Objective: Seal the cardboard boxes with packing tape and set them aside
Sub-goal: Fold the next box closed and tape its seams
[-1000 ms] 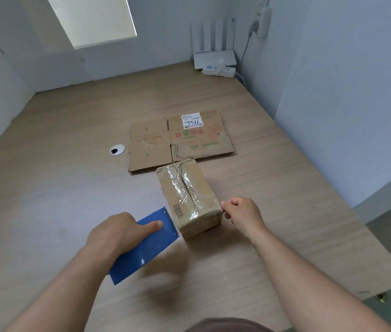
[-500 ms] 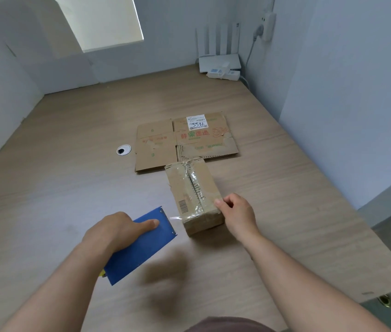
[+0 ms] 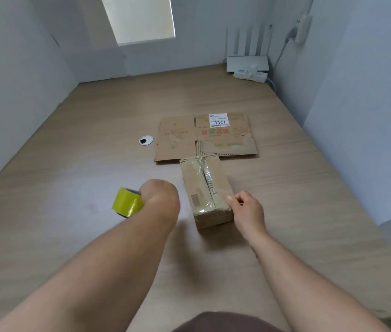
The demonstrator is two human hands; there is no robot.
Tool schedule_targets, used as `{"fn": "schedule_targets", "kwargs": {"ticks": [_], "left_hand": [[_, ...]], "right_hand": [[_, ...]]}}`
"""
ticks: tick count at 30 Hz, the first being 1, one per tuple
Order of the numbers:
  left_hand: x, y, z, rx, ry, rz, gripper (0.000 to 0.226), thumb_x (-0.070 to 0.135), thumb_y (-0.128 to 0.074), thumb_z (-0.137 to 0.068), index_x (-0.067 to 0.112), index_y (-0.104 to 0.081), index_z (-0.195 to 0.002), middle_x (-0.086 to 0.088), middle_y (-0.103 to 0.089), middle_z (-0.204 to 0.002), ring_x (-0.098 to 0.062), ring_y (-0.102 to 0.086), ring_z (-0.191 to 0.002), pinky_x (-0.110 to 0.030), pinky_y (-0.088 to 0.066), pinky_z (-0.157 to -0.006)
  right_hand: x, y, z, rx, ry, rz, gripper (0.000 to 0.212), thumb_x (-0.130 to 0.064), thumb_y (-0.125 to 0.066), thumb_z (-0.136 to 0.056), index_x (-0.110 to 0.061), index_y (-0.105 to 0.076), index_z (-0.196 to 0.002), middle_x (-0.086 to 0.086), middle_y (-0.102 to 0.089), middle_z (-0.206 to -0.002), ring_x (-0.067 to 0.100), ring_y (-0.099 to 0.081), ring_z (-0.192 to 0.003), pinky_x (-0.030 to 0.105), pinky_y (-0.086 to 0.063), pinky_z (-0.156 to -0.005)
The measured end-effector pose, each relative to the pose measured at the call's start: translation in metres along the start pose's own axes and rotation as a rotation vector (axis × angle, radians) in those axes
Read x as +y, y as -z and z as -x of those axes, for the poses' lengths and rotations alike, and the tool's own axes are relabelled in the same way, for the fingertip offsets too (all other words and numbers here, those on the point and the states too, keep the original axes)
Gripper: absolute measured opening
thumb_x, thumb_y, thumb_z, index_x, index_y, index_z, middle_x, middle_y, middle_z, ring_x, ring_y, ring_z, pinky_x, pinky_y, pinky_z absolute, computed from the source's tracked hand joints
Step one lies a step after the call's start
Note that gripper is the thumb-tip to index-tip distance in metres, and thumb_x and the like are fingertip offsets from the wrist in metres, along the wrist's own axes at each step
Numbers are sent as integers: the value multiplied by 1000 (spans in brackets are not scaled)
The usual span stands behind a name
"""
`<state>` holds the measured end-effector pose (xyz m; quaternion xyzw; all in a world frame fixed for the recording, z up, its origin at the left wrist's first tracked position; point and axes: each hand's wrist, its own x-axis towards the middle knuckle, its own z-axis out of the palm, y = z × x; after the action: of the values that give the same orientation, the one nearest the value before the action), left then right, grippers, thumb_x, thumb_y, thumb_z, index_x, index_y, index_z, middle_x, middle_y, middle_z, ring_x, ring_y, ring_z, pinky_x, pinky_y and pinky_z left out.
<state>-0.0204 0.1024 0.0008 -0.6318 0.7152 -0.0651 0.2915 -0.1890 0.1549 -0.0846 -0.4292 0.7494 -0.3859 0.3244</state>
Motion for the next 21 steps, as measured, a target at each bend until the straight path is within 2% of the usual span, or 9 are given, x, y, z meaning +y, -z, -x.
{"fn": "schedule_targets", "kwargs": {"ticks": [2, 5, 7, 11, 14, 16, 17, 19, 21], "left_hand": [[-3, -17, -1, -26, 56, 63, 28, 37, -46, -95, 20, -62, -110, 2, -64, -107, -17, -61, -96, -25, -42, -71], [-14, -36, -1, 42, 182, 282, 40, 49, -34, -96, 15, -56, -99, 0, -59, -78, -17, -55, -67, -25, -35, -56], [-17, -54, -2, 88, 223, 388, 38, 46, -36, -94, 11, -51, -102, -3, -59, -76, -20, -56, -65, -27, -38, -54], [-24, -92, 3, 59, 223, 477, 40, 44, -35, -96, 11, -46, -115, -7, -66, -92, -25, -62, -78, -29, -42, -63], [-24, -112, 7, 4, 233, 550, 45, 49, -32, -98, 11, -50, -114, -6, -68, -99, -25, -64, -90, -29, -38, -67], [-23, -117, 8, 50, 279, 590, 48, 50, -35, -97, 9, -49, -117, -9, -66, -109, -26, -62, -98, -32, -43, -76], [-21, -116, 9, 112, 285, 623, 53, 49, -39, -96, 6, -46, -126, -13, -61, -121, -28, -57, -110, -35, -44, -88], [-5, -102, 14, 278, 177, 802, 66, 43, -40, -98, 1, -25, -147, -15, -32, -151, -28, -30, -140, -35, -24, -114], [20, -83, 19, 262, -34, 1057, 66, 41, -33, -101, 5, -10, -152, -7, -11, -160, -21, -10, -148, -30, -8, -119]], "right_hand": [[0, 1, 0, -10, 5, -4, 24, -25, -59, -92, -8, -55, -76, -6, -50, -65, 17, -45, -68, 28, -23, -57], [-6, 1, -4, -2, -42, 0, 24, -26, -57, -94, -9, -53, -77, -6, -50, -66, 18, -45, -70, 28, -22, -57], [-10, -3, -6, -6, -82, 19, 24, -28, -55, -94, -10, -52, -78, -4, -51, -70, 19, -47, -74, 29, -25, -61], [-16, -14, -6, -24, -96, 44, 20, -30, -54, -94, -10, -52, -89, 4, -60, -89, 23, -51, -82, 29, -33, -68], [-16, -12, -6, -40, -72, 57, 18, -29, -53, -94, -11, -53, -94, 3, -60, -91, 22, -52, -84, 29, -34, -68], [-16, -12, -6, -54, -55, 79, 17, -29, -53, -94, -12, -54, -97, 3, -62, -94, 23, -54, -86, 29, -36, -69], [-15, -13, -6, -56, -45, 97, 19, -29, -52, -94, -13, -55, -103, 4, -63, -99, 23, -56, -90, 30, -38, -72], [-12, -16, -7, -58, -17, 152, 30, -30, -48, -96, -16, -53, -122, 7, -62, -115, 25, -57, -103, 32, -42, -80], [-12, -18, -6, -75, 5, 216, 41, -29, -42, -99, -18, -45, -138, 6, -53, -134, 25, -50, -120, 32, -39, -94]]}}
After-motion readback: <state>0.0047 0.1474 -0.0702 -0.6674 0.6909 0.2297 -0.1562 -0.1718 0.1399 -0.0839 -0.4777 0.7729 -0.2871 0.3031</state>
